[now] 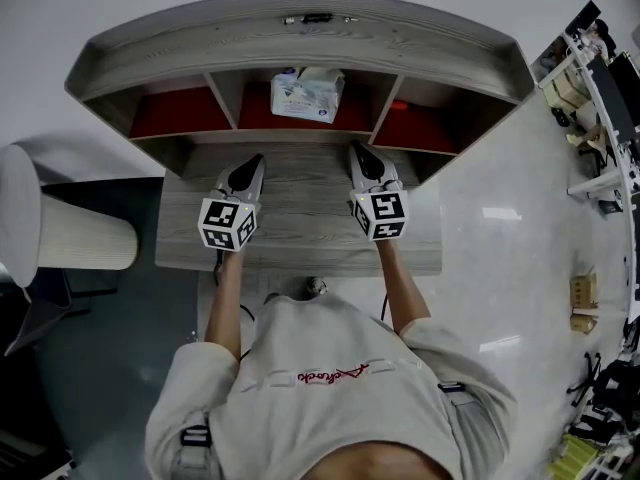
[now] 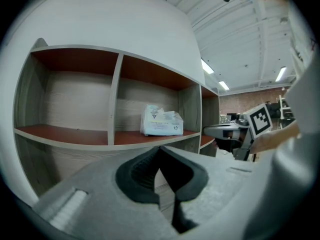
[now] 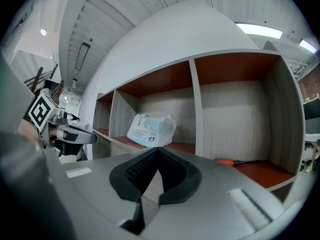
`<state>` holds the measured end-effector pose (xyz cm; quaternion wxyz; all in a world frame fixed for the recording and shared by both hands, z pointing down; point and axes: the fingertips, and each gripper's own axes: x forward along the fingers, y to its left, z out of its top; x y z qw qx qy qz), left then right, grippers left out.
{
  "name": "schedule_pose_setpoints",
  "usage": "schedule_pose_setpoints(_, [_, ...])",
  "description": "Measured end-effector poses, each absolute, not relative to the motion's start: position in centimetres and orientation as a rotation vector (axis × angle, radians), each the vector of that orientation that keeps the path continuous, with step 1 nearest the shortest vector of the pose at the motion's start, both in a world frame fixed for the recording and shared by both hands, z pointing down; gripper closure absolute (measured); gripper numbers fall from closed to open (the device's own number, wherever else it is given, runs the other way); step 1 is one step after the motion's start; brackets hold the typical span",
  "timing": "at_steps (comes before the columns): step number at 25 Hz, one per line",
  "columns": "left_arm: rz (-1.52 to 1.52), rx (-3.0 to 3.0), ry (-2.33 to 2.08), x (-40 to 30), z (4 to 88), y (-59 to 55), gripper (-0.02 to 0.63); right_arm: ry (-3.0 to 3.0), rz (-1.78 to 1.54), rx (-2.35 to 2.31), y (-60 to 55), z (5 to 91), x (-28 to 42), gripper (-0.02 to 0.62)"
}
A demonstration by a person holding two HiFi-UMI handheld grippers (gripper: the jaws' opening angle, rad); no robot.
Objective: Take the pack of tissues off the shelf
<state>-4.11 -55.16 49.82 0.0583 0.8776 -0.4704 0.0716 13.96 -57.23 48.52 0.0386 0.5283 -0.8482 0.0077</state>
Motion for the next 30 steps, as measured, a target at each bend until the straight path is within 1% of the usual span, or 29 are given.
schedule_pose_setpoints(17, [0.193,2.737,-1.218,-4.5,50.5,-57.8,0.606,-2.497,0.061,1.761,-60.8,47.5,11.4,0.588])
schedule_pose_setpoints(18, [0.192,2.738,-1.212,-4.6,50.5,-57.8,0.606,-2.497,0.069,1.763,-61.2,47.3,11.2,0.582])
schedule_pose_setpoints(20, [0.188,2.739,-1.204,-4.9,50.6,-57.7,0.606,-2.497,0.105,1.758,-61.9,47.1,10.7,0.512])
schedule_pose_setpoints(23, [0.182,2.740,-1.202,-5.4,50.5,-57.6,0.606,-2.473,0.150,1.760,-62.9,47.0,10.2,0.455])
schedule_pose_setpoints(25, [0.178,2.739,-1.202,-5.7,50.5,-57.6,0.606,-2.446,0.172,1.764,-63.6,47.0,10.0,0.443])
schedule_pose_setpoints(30, [0.178,2.732,-1.206,-6.5,50.7,-57.6,0.606,-2.361,0.221,1.784,-64.9,47.8,9.9,0.447])
